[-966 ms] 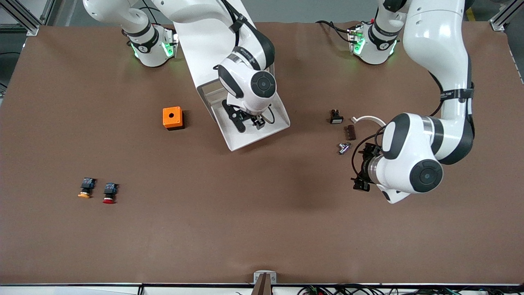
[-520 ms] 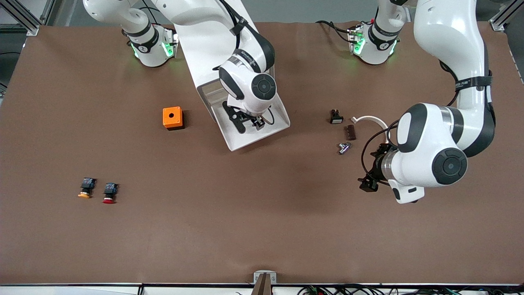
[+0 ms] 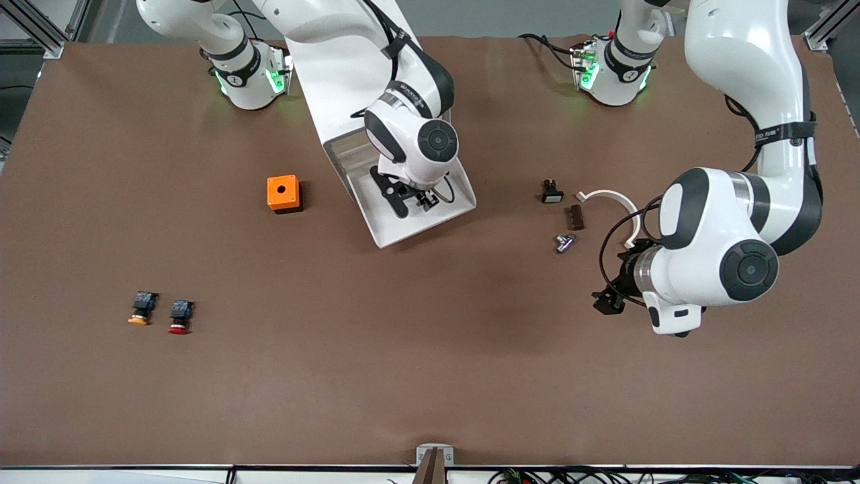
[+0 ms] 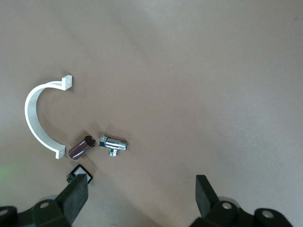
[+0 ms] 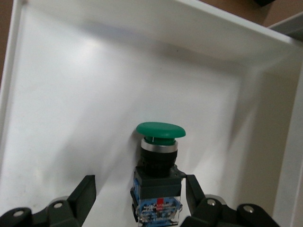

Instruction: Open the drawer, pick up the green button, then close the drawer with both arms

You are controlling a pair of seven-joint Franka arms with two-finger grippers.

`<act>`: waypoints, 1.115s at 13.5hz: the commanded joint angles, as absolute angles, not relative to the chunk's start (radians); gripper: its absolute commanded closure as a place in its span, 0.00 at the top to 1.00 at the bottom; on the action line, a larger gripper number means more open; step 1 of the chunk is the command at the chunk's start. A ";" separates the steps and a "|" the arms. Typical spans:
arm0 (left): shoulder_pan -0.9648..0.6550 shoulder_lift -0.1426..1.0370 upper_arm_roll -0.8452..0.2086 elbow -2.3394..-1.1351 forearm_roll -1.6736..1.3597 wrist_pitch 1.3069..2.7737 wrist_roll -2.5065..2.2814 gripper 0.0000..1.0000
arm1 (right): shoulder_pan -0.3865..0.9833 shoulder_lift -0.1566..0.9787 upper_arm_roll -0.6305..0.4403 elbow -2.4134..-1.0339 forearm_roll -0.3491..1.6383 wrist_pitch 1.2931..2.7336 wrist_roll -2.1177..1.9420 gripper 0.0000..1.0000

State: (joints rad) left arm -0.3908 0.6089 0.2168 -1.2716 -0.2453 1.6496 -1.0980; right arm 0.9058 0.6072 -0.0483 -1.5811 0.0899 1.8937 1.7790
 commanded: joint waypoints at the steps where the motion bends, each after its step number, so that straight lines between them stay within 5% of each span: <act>1: -0.390 0.607 0.215 -1.287 -0.222 1.667 -1.088 1.00 | 0.907 0.609 -0.052 -1.577 0.101 1.901 1.784 0.49; 6: -0.402 0.586 0.206 -1.282 -0.239 1.666 -1.103 1.00 | 0.907 0.607 -0.052 -1.548 0.100 1.899 1.773 0.13; 10: -0.425 0.580 0.170 -1.281 -0.232 1.692 -1.079 1.00 | 0.874 0.594 -0.054 -1.454 0.101 1.861 1.775 0.11; 15: -0.541 0.594 0.133 -1.348 -0.131 1.877 -1.008 1.00 | 0.711 0.531 -0.052 -1.266 0.100 1.553 1.556 0.11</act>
State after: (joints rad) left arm -0.4950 0.5999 0.1306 -1.3030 -0.1767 1.8258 -1.0485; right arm 0.7883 0.5849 -0.0680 -1.3048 0.0899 1.6391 1.6876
